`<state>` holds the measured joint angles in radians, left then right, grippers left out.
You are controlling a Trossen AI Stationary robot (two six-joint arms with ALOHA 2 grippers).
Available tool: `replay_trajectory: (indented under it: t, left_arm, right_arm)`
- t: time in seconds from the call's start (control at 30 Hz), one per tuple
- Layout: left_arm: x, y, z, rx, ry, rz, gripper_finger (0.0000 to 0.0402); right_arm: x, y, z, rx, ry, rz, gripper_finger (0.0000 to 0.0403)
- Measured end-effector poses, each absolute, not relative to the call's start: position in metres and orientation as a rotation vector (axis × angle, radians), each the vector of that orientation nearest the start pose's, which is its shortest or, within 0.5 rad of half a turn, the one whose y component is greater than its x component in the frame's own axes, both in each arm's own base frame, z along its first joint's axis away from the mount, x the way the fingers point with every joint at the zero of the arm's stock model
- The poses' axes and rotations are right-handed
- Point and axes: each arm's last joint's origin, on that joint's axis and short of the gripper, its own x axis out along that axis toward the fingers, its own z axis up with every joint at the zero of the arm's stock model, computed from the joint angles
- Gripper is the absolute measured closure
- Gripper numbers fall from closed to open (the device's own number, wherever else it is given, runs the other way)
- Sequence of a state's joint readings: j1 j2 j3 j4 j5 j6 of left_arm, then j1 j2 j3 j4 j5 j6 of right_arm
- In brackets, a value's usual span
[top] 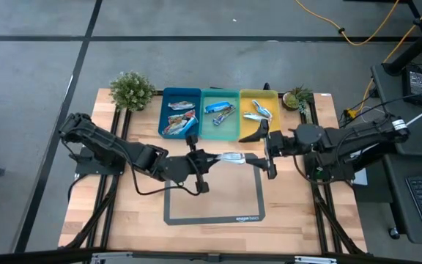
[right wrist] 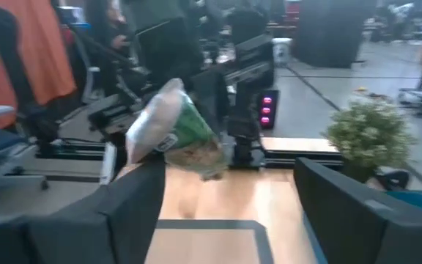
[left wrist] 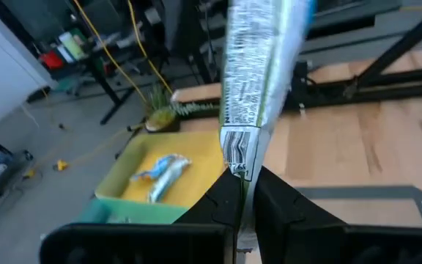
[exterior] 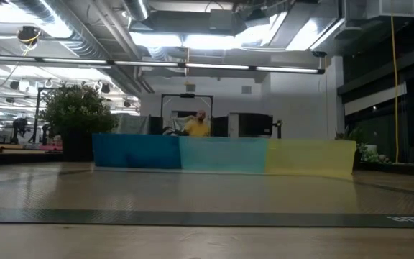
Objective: Pick and place Granola Bars by type
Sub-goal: Put the yellow granola bar into the yellow bin
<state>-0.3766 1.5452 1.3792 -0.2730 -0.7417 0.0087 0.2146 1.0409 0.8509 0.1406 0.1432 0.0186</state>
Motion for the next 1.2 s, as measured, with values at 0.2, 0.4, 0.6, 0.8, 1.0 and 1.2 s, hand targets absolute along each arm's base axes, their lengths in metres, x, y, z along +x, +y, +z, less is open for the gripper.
replay_trajectory:
  t: [0.2,0.4,0.6,0.8,1.0,1.2]
  left_arm:
    - [0.332,-0.099,0.350,0.271,0.373,0.387,0.0388]
    - [0.336,-0.086,0.350,0.263,0.380,0.420,0.0389]
    - [0.339,-0.078,0.349,0.252,0.389,0.384,0.0389]
    - [0.340,-0.078,0.352,0.280,0.368,0.370,0.0389]
    - [0.342,-0.080,0.356,0.287,0.332,0.347,0.0389]
    - [0.342,-0.080,0.355,0.287,0.333,0.345,0.0389]
  right_arm:
    - [0.231,0.044,0.342,0.045,0.024,0.170,0.0077]
    - [0.231,0.045,0.342,0.046,0.024,0.189,0.0076]
    - [0.231,0.045,0.345,0.047,-0.012,0.187,0.0076]
    - [0.232,0.044,0.345,0.044,-0.016,0.163,0.0098]
    - [0.236,0.042,0.342,0.044,-0.005,0.147,0.0134]
    - [0.236,0.040,0.342,0.040,-0.004,0.140,0.0166]
